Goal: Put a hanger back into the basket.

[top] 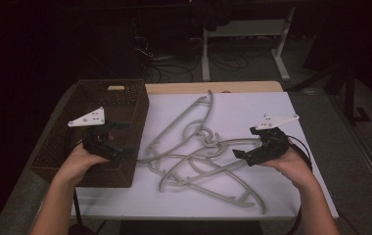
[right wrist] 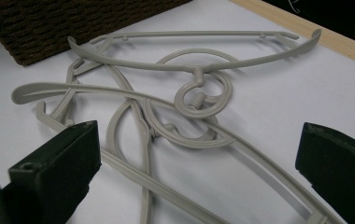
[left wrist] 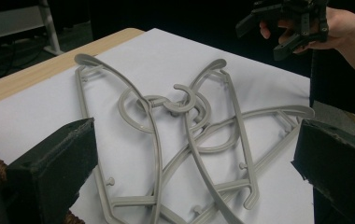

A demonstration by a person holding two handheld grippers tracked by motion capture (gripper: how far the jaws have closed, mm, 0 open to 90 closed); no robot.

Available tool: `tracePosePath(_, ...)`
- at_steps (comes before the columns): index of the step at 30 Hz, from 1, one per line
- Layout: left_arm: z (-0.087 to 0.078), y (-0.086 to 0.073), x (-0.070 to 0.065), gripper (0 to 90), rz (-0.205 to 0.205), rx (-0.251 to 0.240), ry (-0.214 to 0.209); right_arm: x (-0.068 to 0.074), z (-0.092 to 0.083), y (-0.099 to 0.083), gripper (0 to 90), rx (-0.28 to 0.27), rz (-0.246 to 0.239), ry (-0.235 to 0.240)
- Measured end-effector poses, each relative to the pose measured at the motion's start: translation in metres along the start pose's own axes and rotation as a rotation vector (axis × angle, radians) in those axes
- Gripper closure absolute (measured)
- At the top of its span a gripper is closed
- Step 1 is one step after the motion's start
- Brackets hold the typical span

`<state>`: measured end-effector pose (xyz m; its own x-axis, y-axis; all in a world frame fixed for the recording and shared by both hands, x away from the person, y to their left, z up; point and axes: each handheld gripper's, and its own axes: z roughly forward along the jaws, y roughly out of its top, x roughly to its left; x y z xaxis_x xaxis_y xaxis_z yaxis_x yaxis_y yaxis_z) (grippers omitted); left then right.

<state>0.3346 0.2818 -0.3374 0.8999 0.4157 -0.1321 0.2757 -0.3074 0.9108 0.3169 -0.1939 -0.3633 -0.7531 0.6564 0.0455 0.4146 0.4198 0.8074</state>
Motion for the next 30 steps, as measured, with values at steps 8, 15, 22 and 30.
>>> tracePosePath(8,0.006,0.006,-0.001,0.0,-0.001,-0.006,-0.009,-0.002,0.000,-0.001,0.0,0.003,0.010,-0.014)
tracePosePath(15,0.019,0.014,-0.009,0.0,0.003,0.004,-0.012,-0.005,0.000,-0.004,0.0,-0.001,0.016,-0.009)
tracePosePath(22,0.036,0.023,-0.017,0.0,0.013,0.014,-0.034,-0.005,0.008,-0.004,0.0,0.020,0.006,-0.016)
tracePosePath(30,0.058,0.036,-0.023,0.0,0.025,0.020,-0.036,-0.006,0.014,-0.009,0.0,0.031,0.010,-0.006)
